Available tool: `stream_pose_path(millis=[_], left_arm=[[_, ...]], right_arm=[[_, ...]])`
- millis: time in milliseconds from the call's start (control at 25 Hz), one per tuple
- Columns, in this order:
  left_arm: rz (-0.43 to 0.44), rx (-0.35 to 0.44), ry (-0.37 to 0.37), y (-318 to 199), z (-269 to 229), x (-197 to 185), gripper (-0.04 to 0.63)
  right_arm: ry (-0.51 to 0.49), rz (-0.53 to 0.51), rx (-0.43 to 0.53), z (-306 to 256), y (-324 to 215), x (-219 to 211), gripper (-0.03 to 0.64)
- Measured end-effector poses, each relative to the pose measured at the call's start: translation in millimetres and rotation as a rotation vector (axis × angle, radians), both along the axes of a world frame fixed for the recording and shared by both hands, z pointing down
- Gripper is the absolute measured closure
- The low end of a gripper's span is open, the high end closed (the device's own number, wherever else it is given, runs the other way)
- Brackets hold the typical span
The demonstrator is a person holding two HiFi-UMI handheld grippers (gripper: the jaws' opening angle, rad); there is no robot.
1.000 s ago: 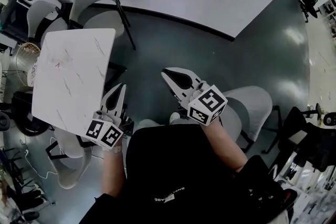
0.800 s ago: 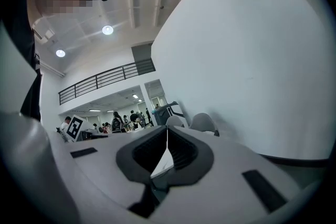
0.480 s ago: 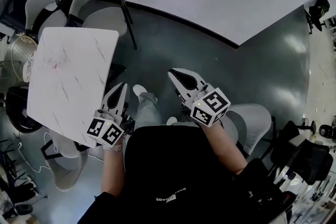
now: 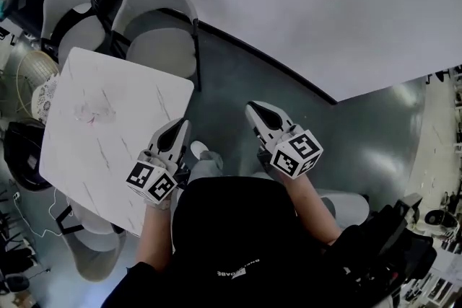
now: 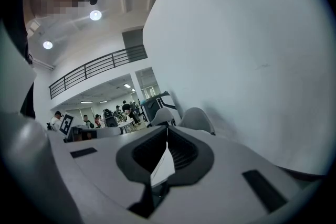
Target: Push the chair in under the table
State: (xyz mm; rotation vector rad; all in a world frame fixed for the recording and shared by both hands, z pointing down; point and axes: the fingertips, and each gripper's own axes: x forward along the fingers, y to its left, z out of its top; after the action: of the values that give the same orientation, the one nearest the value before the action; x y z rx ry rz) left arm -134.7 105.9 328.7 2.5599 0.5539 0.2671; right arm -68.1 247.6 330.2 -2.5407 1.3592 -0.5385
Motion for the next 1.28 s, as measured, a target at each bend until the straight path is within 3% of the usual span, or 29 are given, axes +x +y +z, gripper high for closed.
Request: stream_pose_path(millis=[200, 680, 1080, 1280], left_arm=[[-0.047, -0.007, -0.012, -44, 9, 26, 0.597], [-0.204, 0.011, -0.096, -98, 27, 24, 0.597], [-0.474, 0.024, -0.151, -146, 39, 53, 0.597], [-0.568, 0.036, -0.171, -165, 35, 76, 0.595]], right_arm=[[-0.013, -0.044, -0.007, 0, -52, 41, 0.603], [-0.092, -0.170, -0.009, 18, -128, 100, 0.603], [-0.069, -0.349, -0.080, 55, -190, 208, 0.602], [-0.027, -0.451, -0.169, 78, -217, 253, 0.601]])
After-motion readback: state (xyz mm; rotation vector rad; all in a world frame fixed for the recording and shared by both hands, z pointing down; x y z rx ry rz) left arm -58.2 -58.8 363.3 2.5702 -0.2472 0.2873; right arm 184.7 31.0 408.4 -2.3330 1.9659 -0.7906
